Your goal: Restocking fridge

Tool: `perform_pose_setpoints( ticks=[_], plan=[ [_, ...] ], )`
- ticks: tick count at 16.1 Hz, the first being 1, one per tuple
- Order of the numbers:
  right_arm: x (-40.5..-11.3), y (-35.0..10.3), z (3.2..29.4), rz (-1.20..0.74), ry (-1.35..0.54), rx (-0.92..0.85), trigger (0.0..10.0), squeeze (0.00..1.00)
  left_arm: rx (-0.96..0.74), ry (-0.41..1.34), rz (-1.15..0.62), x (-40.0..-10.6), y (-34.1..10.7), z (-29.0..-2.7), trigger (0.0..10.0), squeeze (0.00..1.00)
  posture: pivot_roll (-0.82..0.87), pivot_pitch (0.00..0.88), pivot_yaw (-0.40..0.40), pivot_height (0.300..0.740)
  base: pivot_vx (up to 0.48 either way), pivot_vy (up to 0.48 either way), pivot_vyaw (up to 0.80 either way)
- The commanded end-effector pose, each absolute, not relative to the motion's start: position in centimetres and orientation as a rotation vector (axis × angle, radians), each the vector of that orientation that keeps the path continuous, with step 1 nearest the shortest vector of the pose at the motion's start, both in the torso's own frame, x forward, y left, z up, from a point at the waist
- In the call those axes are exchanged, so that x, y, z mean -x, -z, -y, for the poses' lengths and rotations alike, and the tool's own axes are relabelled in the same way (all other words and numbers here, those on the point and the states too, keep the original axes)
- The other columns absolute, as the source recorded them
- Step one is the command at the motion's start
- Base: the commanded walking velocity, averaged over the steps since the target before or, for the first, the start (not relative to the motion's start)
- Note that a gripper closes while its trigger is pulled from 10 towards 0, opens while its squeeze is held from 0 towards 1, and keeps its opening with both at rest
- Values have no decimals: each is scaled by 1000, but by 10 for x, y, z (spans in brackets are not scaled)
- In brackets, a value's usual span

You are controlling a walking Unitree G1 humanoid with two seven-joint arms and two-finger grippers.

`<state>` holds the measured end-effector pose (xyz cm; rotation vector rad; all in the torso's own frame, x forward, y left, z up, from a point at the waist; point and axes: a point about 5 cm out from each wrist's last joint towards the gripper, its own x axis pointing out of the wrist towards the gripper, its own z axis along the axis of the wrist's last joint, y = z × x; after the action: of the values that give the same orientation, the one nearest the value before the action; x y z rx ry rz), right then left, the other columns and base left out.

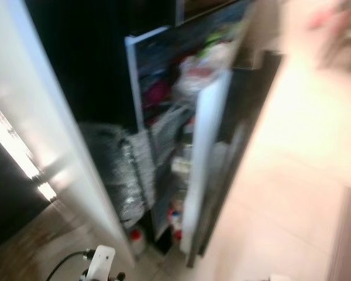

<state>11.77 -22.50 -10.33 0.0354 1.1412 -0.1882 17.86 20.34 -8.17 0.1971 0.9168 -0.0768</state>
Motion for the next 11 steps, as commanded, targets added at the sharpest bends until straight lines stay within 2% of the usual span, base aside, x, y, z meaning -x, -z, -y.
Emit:
perform_pose_setpoints(
  ticks=[1,11],
  plan=[
    [-114,105,221,-1152,185,-48,10000,0,-204,67,-940,-174,83,-209,10000,0,-99,0,44,740,0,0,-738],
    [-114,105,223,-1146,199,-57,10000,0,-213,89,-939,-175,83,-207,10000,0,-127,0,62,740,0,0,-738]
  ],
)
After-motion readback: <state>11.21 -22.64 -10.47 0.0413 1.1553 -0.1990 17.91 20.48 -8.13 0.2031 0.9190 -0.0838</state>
